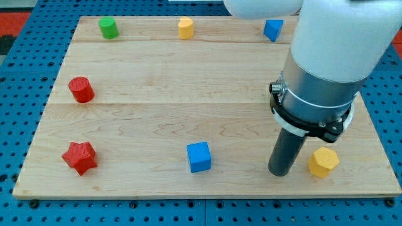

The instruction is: Place the yellow hexagon in between the yellow heart and blue cube

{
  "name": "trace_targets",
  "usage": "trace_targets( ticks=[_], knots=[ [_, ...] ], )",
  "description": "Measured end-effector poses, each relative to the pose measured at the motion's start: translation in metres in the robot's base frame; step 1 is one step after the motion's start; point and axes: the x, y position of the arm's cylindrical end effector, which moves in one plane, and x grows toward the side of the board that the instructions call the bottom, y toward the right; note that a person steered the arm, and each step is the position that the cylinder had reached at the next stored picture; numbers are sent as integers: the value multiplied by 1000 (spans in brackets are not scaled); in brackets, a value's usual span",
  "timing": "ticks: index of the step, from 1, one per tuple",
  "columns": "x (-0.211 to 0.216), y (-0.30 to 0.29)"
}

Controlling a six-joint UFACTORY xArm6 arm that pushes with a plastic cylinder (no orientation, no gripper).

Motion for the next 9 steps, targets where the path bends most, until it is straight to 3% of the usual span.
trace_targets(
  ticks=[2, 3, 4, 6, 8, 9],
  knots=[
    [19, 16],
    [37, 54],
    [13, 108],
    [-39, 9],
    [-20, -35],
    [-60, -104]
  ],
)
